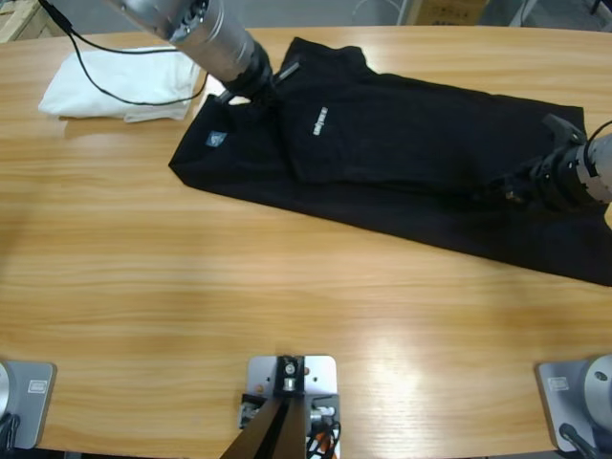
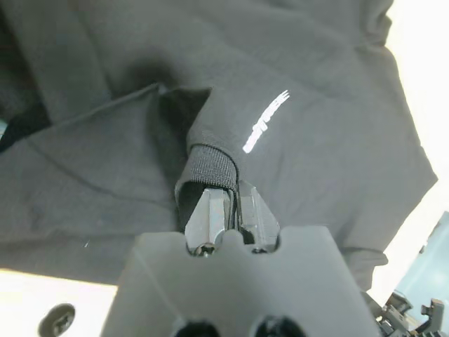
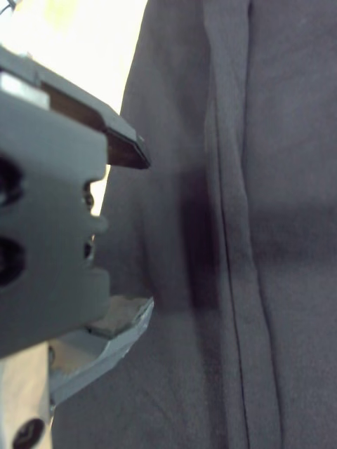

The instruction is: Fold clothes

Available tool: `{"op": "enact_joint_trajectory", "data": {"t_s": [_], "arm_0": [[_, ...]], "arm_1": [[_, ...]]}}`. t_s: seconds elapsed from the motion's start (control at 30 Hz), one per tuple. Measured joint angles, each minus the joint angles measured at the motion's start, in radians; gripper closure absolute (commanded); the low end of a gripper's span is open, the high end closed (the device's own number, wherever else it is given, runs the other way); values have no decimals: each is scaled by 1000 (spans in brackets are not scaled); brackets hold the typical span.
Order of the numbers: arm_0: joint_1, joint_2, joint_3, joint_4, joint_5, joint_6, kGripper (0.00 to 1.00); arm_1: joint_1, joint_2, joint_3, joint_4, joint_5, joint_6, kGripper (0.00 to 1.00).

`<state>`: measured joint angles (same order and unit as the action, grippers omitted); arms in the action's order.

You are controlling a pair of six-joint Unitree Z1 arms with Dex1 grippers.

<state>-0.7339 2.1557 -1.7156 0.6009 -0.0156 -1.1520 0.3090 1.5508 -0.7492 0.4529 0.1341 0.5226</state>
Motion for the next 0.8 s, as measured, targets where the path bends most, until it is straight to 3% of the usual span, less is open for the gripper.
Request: {"op": "enact_joint_trajectory", "data": {"t_s": [0.33,0.8], "arm_0": [[-34,-36,-42,201,43,-147,1000],[-85,-57,-90,312,48,-415,1000]], "arm_1": [[0,20,22,-38,7,0,289],[0,35,67,-100,21,1,289]]}}
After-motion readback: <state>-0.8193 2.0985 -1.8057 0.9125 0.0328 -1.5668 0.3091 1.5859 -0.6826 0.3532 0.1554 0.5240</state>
